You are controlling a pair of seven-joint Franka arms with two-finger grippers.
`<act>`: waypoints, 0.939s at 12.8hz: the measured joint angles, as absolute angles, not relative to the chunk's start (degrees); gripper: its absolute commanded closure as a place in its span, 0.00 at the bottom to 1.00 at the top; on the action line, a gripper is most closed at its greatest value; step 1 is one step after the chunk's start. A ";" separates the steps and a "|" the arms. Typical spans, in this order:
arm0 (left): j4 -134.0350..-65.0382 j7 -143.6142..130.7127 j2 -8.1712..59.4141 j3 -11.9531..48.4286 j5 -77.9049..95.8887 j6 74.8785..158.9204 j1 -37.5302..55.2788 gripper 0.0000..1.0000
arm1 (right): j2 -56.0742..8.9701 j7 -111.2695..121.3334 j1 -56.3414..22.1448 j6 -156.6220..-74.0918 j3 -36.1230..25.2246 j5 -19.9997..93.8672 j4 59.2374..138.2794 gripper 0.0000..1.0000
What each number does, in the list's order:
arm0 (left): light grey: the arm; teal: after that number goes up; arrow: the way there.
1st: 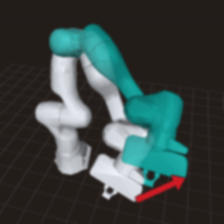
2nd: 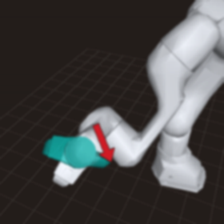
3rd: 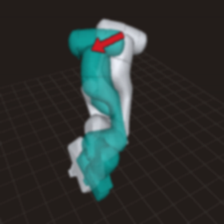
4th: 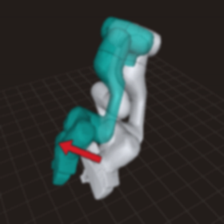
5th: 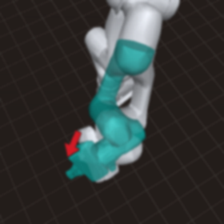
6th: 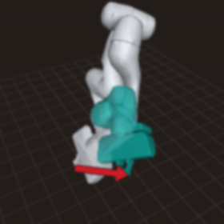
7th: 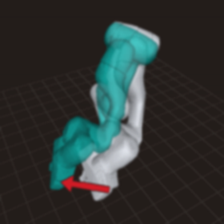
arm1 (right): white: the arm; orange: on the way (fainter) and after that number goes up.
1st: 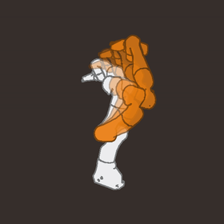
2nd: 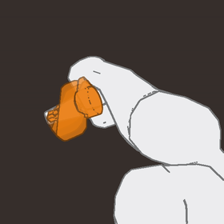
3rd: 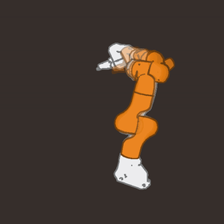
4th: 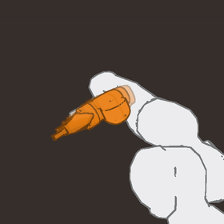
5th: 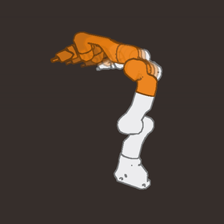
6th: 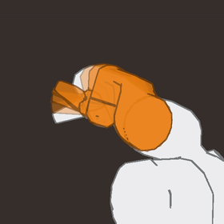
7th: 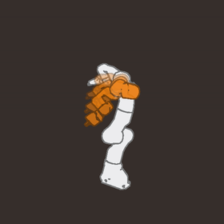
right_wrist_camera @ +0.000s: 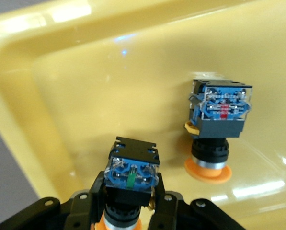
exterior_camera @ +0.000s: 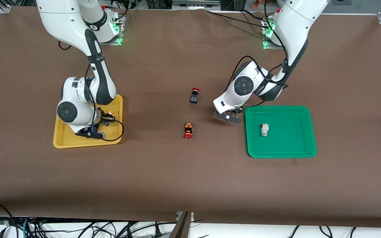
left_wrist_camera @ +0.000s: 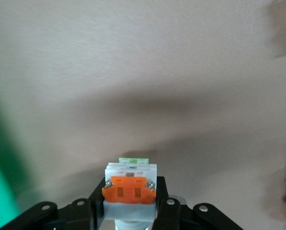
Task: Place green and yellow buttons in trays
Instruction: 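Release the second buttons into the yellow and green trays with both grippers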
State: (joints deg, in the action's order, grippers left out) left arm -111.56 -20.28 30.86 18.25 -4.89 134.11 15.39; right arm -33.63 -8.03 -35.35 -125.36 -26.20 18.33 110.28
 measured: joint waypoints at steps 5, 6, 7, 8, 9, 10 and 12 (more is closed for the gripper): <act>-101.60 -18.91 23.35 17.14 -7.79 104.86 8.20 1.00 | -28.93 -14.75 -35.98 -118.27 -26.11 20.25 105.26 0.01; -101.49 -16.37 23.48 17.02 -10.25 104.75 4.69 1.00 | -26.49 -17.02 -36.88 -116.39 -26.11 20.05 103.85 0.01; -101.54 -13.34 23.95 16.85 -13.13 105.65 0.78 1.00 | -23.56 -18.32 -37.89 -115.17 -26.09 19.13 102.98 0.01; -101.66 -10.46 24.82 16.72 -15.22 108.31 -2.92 1.00 | -20.53 -19.09 -38.65 -114.12 -26.01 17.33 102.62 0.01; -101.81 -7.38 26.25 16.62 -16.15 112.17 -6.41 1.00 | -17.30 -19.65 -39.10 -112.37 -25.97 15.33 102.54 0.01; -102.06 -4.71 28.14 16.57 -16.31 116.08 -9.19 1.00 | -14.26 -19.81 -39.20 -110.32 -25.97 13.58 102.53 0.01; -102.84 -2.07 32.64 16.59 -16.34 122.43 -12.16 0.68 | -7.80 -19.81 -39.13 -105.88 -26.02 9.87 102.55 0.01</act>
